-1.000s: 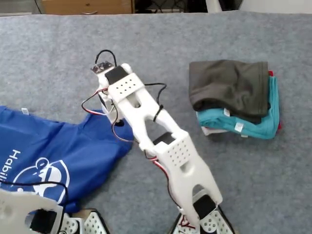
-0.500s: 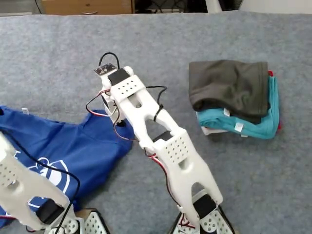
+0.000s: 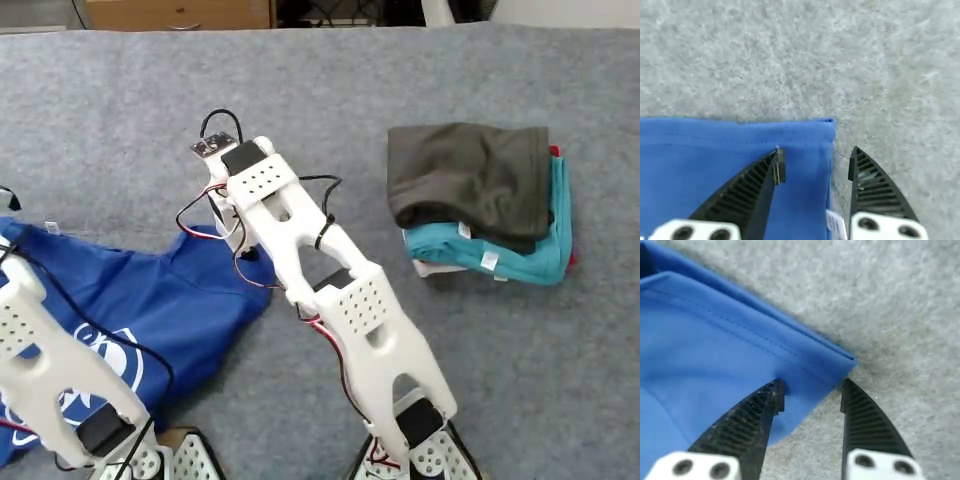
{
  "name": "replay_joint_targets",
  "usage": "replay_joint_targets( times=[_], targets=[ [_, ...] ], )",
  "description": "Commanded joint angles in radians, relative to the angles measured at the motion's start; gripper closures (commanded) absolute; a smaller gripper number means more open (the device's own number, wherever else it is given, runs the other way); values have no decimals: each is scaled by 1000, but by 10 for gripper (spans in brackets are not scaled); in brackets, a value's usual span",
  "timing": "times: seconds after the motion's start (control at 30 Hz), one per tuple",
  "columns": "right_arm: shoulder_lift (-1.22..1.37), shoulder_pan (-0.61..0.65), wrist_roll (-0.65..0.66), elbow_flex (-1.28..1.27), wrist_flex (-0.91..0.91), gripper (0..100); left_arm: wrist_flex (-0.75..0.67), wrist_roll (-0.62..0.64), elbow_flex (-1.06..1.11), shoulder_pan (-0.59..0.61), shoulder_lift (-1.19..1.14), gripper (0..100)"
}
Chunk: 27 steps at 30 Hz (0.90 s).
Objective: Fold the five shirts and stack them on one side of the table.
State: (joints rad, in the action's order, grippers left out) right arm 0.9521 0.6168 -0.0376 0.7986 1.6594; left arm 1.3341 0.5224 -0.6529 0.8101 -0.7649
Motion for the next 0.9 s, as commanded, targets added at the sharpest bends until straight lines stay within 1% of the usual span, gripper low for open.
replay_joint_targets(
  times=[0.0,0.17,0.37,0.5,0.6,0.87],
  targets=[
    [-5,-18,8,53,-14,806,-12,11,-107,5,-61,776],
    [-5,-18,8,53,-14,807,14,11,-275,-2,-227,777],
    [-7,-18,9,53,-12,807,138,11,-518,-4,-354,777],
    [-27,-18,44,79,34,807,278,-32,-696,-8,-373,776],
    [-33,-20,49,119,58,807,338,-38,-820,-10,-400,774],
    [-28,-41,43,137,49,807,336,-40,-848,-12,-497,776]
  ],
)
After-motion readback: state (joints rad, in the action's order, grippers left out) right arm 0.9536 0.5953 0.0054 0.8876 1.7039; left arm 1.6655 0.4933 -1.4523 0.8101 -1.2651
